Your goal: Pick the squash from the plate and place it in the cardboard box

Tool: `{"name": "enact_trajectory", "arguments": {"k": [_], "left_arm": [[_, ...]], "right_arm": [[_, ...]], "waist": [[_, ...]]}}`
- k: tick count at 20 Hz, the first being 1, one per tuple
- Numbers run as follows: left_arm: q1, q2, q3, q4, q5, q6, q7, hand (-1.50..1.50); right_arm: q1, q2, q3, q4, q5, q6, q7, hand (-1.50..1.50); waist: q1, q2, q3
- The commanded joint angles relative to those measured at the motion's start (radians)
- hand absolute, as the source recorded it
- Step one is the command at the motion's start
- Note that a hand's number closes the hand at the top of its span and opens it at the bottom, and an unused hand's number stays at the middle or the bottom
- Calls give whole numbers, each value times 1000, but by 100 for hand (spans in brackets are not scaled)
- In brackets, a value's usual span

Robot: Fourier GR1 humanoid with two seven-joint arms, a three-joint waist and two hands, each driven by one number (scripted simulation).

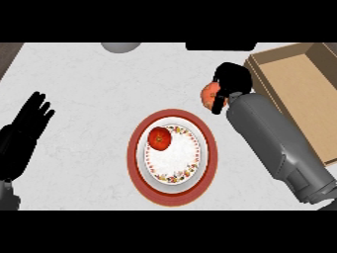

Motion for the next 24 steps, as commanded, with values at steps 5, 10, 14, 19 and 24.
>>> {"name": "enact_trajectory", "arguments": {"k": [5, 10, 14, 19, 24], "left_arm": [[47, -28, 6, -3, -21, 8, -25, 0], [52, 18, 50, -41, 19, -22, 17, 0], [105, -30, 3, -52, -33, -13, -27, 0], [32, -15, 43, -19, -1, -25, -5, 0], [28, -21, 44, -27, -17, -27, 6, 0]], "right_arm": [[-80, -21, 18, -224, 105, -26, 117, 150], [-149, -81, -9, -355, 186, -39, 287, 150], [-132, -153, -41, -448, 231, 13, 384, 150], [-142, -251, -138, -468, 252, 47, 368, 150], [-35, -294, -185, -535, 274, 65, 337, 150]], "waist": [[-21, -11, -1], [-23, -15, -1], [-23, -13, 0], [-16, -5, 0], [-14, -4, 0]]}}
